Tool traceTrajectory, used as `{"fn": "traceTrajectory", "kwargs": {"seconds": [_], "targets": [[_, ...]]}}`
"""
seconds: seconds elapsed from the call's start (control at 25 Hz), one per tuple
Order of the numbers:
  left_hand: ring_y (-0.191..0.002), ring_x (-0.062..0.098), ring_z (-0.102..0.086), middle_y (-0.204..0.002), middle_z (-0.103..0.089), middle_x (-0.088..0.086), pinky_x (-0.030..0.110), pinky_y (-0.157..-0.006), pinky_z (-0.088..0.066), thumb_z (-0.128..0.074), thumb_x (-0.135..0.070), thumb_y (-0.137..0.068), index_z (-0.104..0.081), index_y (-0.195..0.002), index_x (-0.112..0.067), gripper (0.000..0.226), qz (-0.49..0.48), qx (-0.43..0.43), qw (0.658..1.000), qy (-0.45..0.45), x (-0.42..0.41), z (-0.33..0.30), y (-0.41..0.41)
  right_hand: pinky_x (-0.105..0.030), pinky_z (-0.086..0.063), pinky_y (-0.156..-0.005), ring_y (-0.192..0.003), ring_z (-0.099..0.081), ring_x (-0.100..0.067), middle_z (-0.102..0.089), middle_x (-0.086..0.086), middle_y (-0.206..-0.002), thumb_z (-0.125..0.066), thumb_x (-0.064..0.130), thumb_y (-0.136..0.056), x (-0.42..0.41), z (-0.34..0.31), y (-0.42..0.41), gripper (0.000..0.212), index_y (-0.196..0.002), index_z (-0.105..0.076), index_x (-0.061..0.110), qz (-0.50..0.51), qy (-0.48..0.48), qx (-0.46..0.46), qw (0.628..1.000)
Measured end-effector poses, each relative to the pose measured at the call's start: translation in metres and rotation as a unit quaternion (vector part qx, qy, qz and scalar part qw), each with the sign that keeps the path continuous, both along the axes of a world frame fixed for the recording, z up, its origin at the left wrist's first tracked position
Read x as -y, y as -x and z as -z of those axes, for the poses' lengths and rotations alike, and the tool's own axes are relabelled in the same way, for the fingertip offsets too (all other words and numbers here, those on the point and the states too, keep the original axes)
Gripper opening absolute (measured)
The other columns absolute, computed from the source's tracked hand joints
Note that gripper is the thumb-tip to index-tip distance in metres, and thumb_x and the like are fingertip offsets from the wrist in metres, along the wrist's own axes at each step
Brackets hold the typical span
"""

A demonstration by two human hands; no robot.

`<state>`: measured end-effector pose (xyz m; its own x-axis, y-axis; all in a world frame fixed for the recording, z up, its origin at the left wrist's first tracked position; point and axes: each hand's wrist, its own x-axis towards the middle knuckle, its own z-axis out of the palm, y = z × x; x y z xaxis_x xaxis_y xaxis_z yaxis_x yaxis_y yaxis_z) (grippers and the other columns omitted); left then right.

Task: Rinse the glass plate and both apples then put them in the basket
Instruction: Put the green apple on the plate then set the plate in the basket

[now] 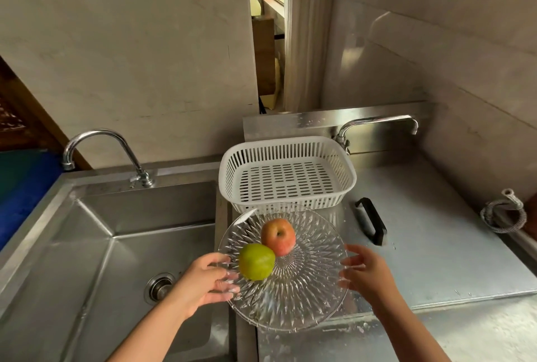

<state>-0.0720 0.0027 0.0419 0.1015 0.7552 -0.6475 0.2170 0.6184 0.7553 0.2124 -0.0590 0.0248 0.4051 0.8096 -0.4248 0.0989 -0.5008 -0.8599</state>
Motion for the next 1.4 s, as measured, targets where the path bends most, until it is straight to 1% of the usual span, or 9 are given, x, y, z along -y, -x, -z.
{"fn": "traceTrajectory", "kwargs": {"seconds": [0.28, 0.56, 0.84, 0.96, 1.04, 1.12, 1.2, 1.32, 1.4], "targets": [[-0.058, 0.024, -0.068, -0.09, -0.067, 0.018, 0.031, -0.054, -0.059, -0.046, 0.006, -0.091, -0.056, -0.113, -0.005, 0.026, 0.006, 0.001, 1.0, -0.008, 0.016, -0.015, 0.012, -0.046, -0.059, -0.069, -0.071, -0.066, -0.027, -0.061, -0.01, -0.085, -0.053, -0.017, -0.077, 0.014, -0.009, 0.004, 0.052, -0.124, -0.052, 0.005, -0.016, -0.007, -0.013, 1.0], [-0.061, 0.024, -0.072, -0.095, -0.069, 0.02, 0.029, -0.051, -0.058, -0.049, 0.005, -0.089, -0.058, -0.108, -0.008, 0.025, 0.015, 0.017, 1.0, -0.022, 0.002, -0.041, 0.016, -0.03, -0.057, -0.056, -0.072, -0.066, -0.025, -0.061, -0.014, -0.089, -0.052, -0.018, -0.079, 0.007, -0.043, 0.001, 0.047, -0.12, -0.053, 0.004, -0.029, -0.027, -0.035, 0.999], [-0.058, 0.02, -0.072, -0.091, -0.07, 0.017, 0.027, -0.051, -0.059, -0.049, 0.006, -0.089, -0.057, -0.105, -0.01, 0.024, 0.021, 0.027, 0.998, -0.047, -0.075, -0.064, -0.004, -0.031, -0.057, -0.056, -0.069, -0.061, -0.024, -0.057, -0.011, -0.085, -0.053, -0.021, -0.077, -0.066, -0.071, -0.019, 0.049, -0.121, -0.051, -0.001, -0.011, -0.064, -0.043, 0.997], [-0.056, 0.02, -0.072, -0.087, -0.07, 0.015, 0.027, -0.049, -0.058, -0.048, 0.006, -0.089, -0.056, -0.107, -0.009, 0.025, 0.018, 0.025, 0.998, -0.051, -0.122, -0.065, -0.022, -0.026, -0.058, -0.049, -0.068, -0.059, -0.025, -0.056, -0.012, -0.084, -0.053, -0.023, -0.076, -0.113, -0.072, -0.032, 0.05, -0.121, -0.052, -0.001, 0.001, -0.076, -0.041, 0.996], [-0.055, 0.022, -0.072, -0.087, -0.069, 0.016, 0.027, -0.048, -0.058, -0.048, 0.007, -0.089, -0.055, -0.107, -0.01, 0.026, 0.013, 0.026, 0.998, -0.051, -0.151, -0.061, -0.034, -0.031, -0.059, -0.054, -0.065, -0.058, -0.025, -0.055, -0.012, -0.084, -0.053, -0.023, -0.075, -0.145, -0.069, -0.041, 0.052, -0.123, -0.051, -0.002, 0.0, -0.075, -0.024, 0.997], [-0.051, 0.022, -0.071, -0.086, -0.068, 0.017, 0.028, -0.047, -0.058, -0.047, 0.009, -0.089, -0.052, -0.11, -0.008, 0.027, 0.003, 0.034, 0.999, -0.041, -0.178, -0.054, -0.045, -0.045, -0.058, -0.069, -0.062, -0.058, -0.025, -0.054, -0.01, -0.082, -0.052, -0.022, -0.076, -0.174, -0.061, -0.048, 0.051, -0.124, -0.05, -0.003, -0.002, -0.067, -0.001, 0.998], [-0.048, 0.022, -0.07, -0.086, -0.067, 0.019, 0.029, -0.046, -0.058, -0.047, 0.009, -0.089, -0.051, -0.114, -0.006, 0.029, -0.004, 0.035, 0.999, -0.027, -0.199, -0.044, -0.056, -0.051, -0.055, -0.078, -0.061, -0.058, -0.024, -0.054, -0.009, -0.079, -0.052, -0.02, -0.078, -0.197, -0.052, -0.054, 0.048, -0.123, -0.05, -0.003, 0.005, -0.058, 0.012, 0.998], [-0.05, 0.023, -0.07, -0.086, -0.065, 0.018, 0.028, -0.045, -0.057, -0.047, 0.009, -0.089, -0.051, -0.116, -0.005, 0.03, -0.011, 0.029, 0.999, -0.017, -0.215, -0.031, -0.066, -0.046, -0.056, -0.073, -0.059, -0.057, -0.021, -0.055, -0.009, -0.08, -0.052, -0.021, -0.078, -0.217, -0.037, -0.061, 0.049, -0.123, -0.05, -0.002, 0.013, -0.039, 0.01, 0.999], [-0.061, 0.026, -0.069, -0.086, -0.065, 0.016, 0.028, -0.046, -0.057, -0.047, 0.009, -0.089, -0.051, -0.117, -0.005, 0.032, -0.01, 0.023, 1.0, -0.007, -0.223, -0.021, -0.069, -0.043, -0.057, -0.067, -0.057, -0.057, -0.021, -0.054, -0.007, -0.078, -0.052, -0.021, -0.078, -0.227, -0.027, -0.063, 0.049, -0.122, -0.05, -0.002, 0.006, -0.027, 0.011, 1.0]]}}
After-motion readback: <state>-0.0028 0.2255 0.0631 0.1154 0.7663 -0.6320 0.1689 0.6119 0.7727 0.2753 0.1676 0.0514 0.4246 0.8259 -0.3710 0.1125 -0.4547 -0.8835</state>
